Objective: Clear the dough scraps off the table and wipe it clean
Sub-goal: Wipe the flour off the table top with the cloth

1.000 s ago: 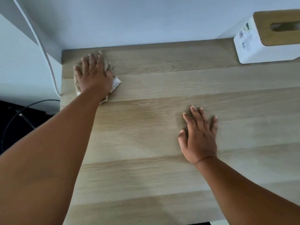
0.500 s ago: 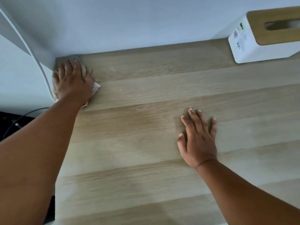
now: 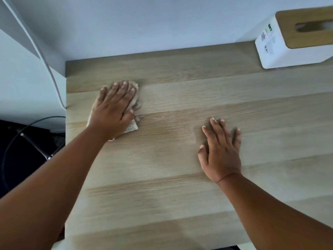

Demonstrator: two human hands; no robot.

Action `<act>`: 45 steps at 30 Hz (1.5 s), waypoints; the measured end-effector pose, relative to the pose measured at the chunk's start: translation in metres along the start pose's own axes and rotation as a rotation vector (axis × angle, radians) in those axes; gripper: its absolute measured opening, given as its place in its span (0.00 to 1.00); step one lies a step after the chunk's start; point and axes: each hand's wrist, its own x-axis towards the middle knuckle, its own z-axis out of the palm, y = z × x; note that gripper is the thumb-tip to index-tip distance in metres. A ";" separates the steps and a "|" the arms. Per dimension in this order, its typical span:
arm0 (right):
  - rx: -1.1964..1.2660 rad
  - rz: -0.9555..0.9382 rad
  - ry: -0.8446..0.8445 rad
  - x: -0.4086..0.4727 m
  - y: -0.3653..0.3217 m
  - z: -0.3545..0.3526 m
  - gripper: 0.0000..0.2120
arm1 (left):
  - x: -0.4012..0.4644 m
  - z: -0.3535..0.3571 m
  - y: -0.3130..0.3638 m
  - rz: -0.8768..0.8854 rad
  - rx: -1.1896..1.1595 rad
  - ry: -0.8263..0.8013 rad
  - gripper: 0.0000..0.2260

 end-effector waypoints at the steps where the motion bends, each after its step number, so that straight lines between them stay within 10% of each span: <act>1: 0.001 0.000 0.001 0.000 0.001 0.000 0.28 | 0.002 -0.001 -0.011 -0.034 0.000 -0.009 0.32; 7: -0.003 0.002 -0.012 0.000 0.000 0.000 0.28 | 0.081 -0.012 0.000 -0.419 -0.024 -0.050 0.35; 15: -0.010 0.006 -0.014 0.000 0.000 -0.002 0.28 | 0.020 0.006 0.115 0.025 0.011 -0.063 0.34; 21: 0.000 0.002 -0.006 0.000 0.000 -0.001 0.28 | -0.035 0.009 0.052 0.137 0.087 -0.021 0.32; 30: 0.013 0.003 0.011 0.001 0.002 0.002 0.28 | 0.093 -0.014 0.030 -0.349 -0.018 -0.090 0.33; 38: 0.013 0.000 0.011 0.000 0.001 0.002 0.28 | 0.040 0.006 0.136 0.125 0.035 -0.105 0.32; 45: -0.001 -0.007 0.017 -0.001 0.002 0.004 0.28 | -0.127 0.022 0.100 0.414 0.062 -0.077 0.32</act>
